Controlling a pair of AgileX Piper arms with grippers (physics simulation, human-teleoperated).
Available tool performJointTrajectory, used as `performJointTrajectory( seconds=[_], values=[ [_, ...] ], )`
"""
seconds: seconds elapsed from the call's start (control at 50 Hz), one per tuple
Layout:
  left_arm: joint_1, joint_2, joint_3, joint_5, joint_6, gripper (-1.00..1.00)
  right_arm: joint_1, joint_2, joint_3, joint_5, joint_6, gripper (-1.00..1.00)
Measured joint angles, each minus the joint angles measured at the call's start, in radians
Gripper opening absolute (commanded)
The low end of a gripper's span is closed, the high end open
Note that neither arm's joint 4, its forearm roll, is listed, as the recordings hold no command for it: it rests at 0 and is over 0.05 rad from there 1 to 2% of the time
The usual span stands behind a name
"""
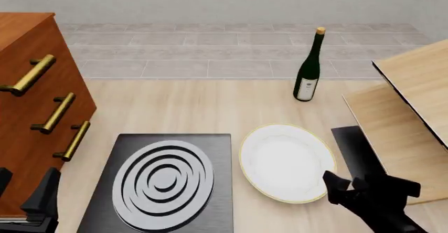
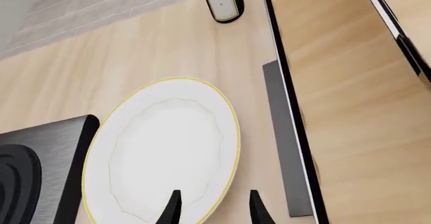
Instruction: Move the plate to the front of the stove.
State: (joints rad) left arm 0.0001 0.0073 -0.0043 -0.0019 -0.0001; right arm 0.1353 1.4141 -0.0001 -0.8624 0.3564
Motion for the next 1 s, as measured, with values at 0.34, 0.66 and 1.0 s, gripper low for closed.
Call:
performJointTrajectory(
  seconds=[0.34, 0.66, 1.0],
  values=[
    [0.000, 0.000, 0.000, 0.000, 0.000, 1.00, -0.001, 0.221, 0.000, -0.205, 0.013, 1.00],
    [0.000, 0.000, 0.000, 0.000, 0.000, 1.00, 0.008, 0.354, 0.000, -0.324, 0.027, 1.00],
    [0.000, 0.000, 0.000, 0.000, 0.000, 1.00, 0.027, 0.395, -0.004, -0.351, 0.033, 1.00]
  ],
)
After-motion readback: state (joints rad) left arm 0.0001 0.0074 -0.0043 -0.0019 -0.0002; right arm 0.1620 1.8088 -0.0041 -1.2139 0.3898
